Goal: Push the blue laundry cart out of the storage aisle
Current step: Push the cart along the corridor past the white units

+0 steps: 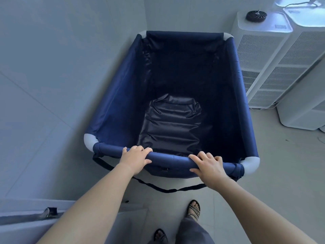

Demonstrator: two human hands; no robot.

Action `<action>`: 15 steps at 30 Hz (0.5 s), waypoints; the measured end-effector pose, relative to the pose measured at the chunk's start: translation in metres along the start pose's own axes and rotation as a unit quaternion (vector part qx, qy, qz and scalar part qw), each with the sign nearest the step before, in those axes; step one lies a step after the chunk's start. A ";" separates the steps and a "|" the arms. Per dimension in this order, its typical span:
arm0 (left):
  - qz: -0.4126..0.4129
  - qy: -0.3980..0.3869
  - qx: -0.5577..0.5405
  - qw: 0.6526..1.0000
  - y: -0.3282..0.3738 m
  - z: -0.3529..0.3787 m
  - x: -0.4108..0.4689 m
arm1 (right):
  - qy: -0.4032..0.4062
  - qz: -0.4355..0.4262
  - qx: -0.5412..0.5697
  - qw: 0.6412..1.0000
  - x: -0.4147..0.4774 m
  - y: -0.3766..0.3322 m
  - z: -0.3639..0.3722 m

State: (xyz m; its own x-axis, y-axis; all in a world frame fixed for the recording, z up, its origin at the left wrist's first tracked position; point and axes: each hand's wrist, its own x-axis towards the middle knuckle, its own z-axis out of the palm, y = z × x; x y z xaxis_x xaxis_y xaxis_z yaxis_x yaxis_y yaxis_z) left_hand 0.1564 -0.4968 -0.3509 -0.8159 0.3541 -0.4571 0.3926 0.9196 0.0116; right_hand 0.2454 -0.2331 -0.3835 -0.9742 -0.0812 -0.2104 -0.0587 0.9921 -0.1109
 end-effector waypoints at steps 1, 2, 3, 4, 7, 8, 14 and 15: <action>0.001 -0.002 0.012 1.000 0.000 0.002 -0.003 | -0.001 -0.002 0.001 1.000 -0.003 -0.001 0.001; 0.001 -0.004 0.021 1.000 0.000 0.004 -0.005 | -0.002 -0.004 0.003 1.000 -0.005 -0.002 0.001; 0.002 -0.005 0.025 1.000 0.002 0.005 -0.007 | -0.007 -0.002 0.005 1.000 -0.007 -0.003 0.000; 0.005 -0.006 0.025 1.000 0.005 0.006 -0.009 | -0.014 0.004 0.009 1.000 -0.008 -0.004 0.000; 0.017 -0.002 0.006 1.000 0.013 0.009 -0.009 | -0.052 0.029 0.026 0.998 -0.007 -0.008 -0.003; 0.019 -0.004 0.002 1.000 0.013 0.009 -0.008 | -0.061 0.038 0.039 0.997 -0.006 -0.007 -0.003; 0.056 -0.033 0.013 0.998 -0.003 0.007 0.000 | -0.054 0.007 0.027 0.998 -0.002 0.003 0.003; 0.056 -0.030 0.008 0.998 -0.003 0.008 0.001 | -0.050 0.001 0.022 0.999 -0.001 0.004 0.005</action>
State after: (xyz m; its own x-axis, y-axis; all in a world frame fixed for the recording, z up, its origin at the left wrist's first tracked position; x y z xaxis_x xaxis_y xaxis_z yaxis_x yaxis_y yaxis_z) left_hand 0.1579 -0.5006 -0.3582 -0.7401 0.4431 -0.5059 0.4866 0.8721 0.0520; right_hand 0.2471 -0.2298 -0.3884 -0.9478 -0.0906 -0.3058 -0.0454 0.9874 -0.1519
